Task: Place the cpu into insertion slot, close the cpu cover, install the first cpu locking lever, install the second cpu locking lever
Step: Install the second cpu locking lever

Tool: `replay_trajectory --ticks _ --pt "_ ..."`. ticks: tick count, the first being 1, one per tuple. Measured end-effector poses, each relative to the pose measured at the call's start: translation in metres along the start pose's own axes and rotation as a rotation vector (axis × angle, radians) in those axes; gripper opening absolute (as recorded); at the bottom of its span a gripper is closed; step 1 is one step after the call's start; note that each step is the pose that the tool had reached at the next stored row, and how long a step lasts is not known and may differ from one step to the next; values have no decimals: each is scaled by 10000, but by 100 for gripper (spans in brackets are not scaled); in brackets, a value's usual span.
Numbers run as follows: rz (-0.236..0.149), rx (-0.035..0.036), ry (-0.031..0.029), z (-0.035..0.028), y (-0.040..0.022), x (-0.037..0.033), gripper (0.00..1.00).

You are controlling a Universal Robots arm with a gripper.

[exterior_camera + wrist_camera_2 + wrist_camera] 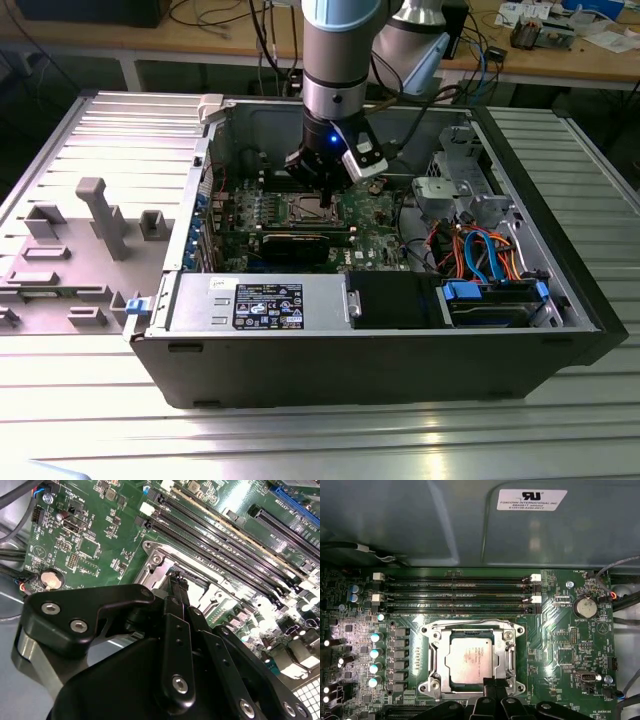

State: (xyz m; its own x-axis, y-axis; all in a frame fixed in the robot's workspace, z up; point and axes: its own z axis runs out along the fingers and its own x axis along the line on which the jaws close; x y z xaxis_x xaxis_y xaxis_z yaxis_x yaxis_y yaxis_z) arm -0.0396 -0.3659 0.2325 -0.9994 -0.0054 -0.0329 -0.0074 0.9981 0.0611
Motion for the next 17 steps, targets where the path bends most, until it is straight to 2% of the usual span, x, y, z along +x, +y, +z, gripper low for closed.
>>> replay_trajectory --ticks 4,6,7,9,17 --pt "1 -2 -1 -2 -37 0 11" --pt "3 -44 -1 -3 -46 1 11" --pt "7 -170 -2 -3 -51 1 11" --pt "11 -279 -2 -3 -61 1 11" --pt "11 -286 -4 -25 -79 0 11"
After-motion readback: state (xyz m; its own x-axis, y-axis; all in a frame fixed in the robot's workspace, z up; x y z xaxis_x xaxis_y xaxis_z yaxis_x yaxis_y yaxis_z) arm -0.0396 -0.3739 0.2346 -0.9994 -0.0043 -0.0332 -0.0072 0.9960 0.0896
